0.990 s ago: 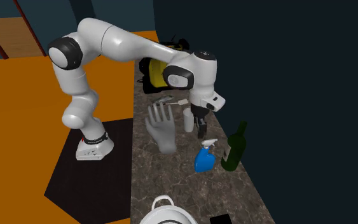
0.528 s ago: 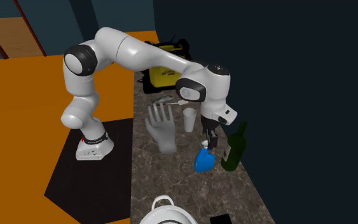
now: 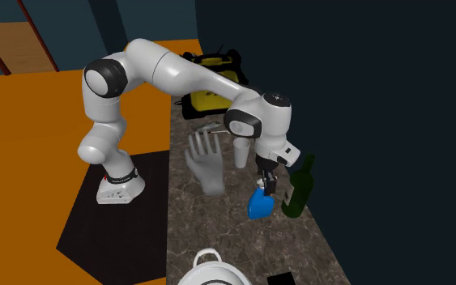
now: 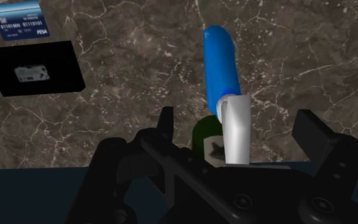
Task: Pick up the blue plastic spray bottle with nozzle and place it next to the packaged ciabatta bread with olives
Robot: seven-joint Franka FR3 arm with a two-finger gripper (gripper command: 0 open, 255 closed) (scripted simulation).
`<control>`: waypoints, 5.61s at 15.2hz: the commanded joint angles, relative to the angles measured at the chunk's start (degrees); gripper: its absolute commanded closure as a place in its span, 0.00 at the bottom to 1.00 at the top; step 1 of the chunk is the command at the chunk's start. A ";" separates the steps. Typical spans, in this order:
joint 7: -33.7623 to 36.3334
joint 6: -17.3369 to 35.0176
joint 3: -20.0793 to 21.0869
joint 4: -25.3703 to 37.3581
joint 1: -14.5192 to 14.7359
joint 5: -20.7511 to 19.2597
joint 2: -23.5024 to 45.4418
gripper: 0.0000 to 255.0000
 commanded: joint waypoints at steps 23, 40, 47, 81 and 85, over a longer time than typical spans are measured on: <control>0.41 -6.32 -0.26 4.97 -0.01 -0.62 -1.44 1.00; 3.25 -16.65 0.22 13.40 1.48 -1.63 -3.51 1.00; 12.57 -14.98 3.42 7.24 7.74 -3.77 -8.31 1.00; 53.18 -23.29 18.76 33.03 32.95 -7.22 9.39 1.00; 53.24 -19.67 18.76 28.51 32.92 -7.22 8.49 1.00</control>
